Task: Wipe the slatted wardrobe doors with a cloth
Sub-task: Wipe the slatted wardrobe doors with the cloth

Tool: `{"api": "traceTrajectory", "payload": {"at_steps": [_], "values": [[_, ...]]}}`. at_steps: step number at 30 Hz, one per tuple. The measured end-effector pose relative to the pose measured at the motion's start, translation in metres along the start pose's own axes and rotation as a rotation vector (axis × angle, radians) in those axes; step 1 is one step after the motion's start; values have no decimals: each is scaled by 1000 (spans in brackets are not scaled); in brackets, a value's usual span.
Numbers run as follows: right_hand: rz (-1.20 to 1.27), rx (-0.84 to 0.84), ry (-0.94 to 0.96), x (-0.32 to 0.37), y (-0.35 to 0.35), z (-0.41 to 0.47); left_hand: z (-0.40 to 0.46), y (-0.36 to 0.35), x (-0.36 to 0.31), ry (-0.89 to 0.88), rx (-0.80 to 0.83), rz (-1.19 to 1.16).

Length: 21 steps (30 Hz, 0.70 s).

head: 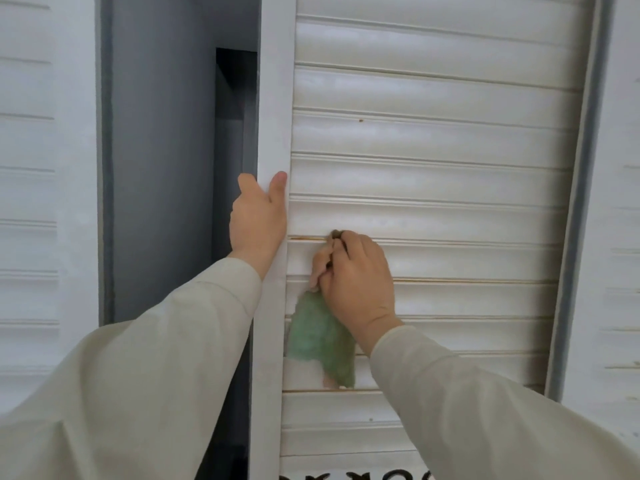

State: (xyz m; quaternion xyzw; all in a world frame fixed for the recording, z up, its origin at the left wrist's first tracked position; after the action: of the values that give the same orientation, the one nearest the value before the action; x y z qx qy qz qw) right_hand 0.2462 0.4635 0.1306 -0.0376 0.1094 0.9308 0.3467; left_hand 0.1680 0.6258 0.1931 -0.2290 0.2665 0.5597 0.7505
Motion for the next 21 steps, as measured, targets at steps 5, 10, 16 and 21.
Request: {"api": "traceTrajectory", "payload": {"at_steps": [5, 10, 16, 21], "values": [[-175, -45, -200, -111, 13, -18, -2, -8, 3, 5, -10, -38], [-115, -144, -369, -119, 15, -17, -8, -16, -4, -22, -28, -25], [93, -110, -109, -25, 2, 4, -13, -22, -10, -26, -27, 20], [197, -3, 12, 29, -8, 10, -13, -20, -11, -28, -24, 33]]}}
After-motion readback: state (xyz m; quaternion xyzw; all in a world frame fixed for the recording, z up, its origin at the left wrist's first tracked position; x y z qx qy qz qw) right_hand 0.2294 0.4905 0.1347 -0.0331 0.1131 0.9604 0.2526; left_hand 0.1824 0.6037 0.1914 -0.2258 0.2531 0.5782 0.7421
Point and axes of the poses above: each hand's wrist, its own z-axis towards the middle knuckle, its own y-axis out of the back of the hand, x = y × z, the point moved 8 cm from there along z, towards the middle knuckle, and after that the axes turned 9 degrees about -z, right-handed, at the moved point
